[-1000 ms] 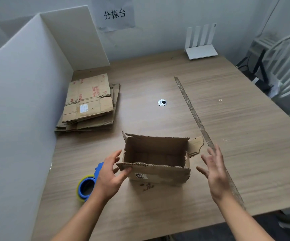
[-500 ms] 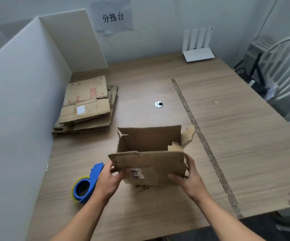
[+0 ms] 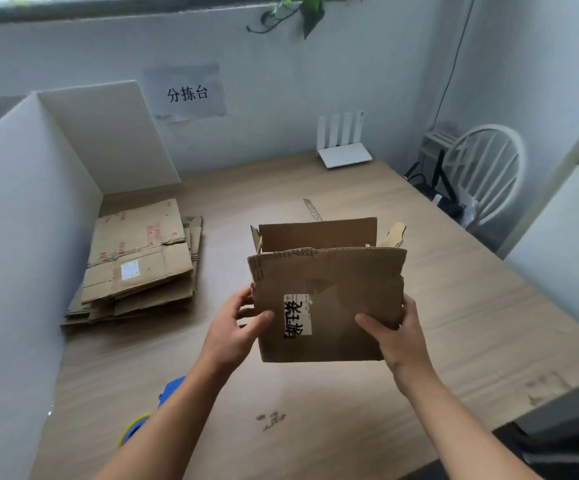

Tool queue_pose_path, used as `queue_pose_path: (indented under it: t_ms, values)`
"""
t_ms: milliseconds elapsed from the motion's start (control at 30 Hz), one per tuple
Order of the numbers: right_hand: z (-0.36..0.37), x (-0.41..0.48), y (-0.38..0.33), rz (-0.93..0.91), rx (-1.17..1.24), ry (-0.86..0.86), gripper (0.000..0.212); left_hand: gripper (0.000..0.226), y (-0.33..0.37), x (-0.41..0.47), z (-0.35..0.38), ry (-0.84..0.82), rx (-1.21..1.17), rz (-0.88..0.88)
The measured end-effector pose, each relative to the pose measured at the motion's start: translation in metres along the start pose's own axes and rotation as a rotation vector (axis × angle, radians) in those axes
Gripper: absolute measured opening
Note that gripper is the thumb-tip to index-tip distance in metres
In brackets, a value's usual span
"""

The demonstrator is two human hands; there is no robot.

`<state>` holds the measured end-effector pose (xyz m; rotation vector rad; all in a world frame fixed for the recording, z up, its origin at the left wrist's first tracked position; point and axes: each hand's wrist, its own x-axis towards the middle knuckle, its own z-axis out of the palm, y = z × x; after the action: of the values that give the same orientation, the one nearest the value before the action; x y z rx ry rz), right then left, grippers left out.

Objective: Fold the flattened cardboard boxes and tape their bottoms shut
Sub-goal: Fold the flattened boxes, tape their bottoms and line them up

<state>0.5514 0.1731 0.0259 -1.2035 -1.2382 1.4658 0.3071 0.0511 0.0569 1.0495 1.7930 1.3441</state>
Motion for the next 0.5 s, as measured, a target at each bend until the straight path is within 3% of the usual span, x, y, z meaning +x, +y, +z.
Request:
queue_pose_path:
  t_ms: [167, 300, 500]
  values:
    - [-0.034, 0.020, -0.023, -0.068, -0.043, 0.098, 0.080, 0.062, 0.025, 0.033, 0.017, -0.105, 0.213, 0.102]
    - [-0.070, 0.054, -0.041, -0.108, -0.087, 0.136, 0.081, 0.046, 0.040, 0.068, 0.033, -0.164, 0.616, 0.261]
    - [-0.127, 0.146, -0.050, -0.135, -0.119, 0.150, 0.080, 0.045, 0.071, 0.139, 0.089, -0.238, 1.117, 0.408]
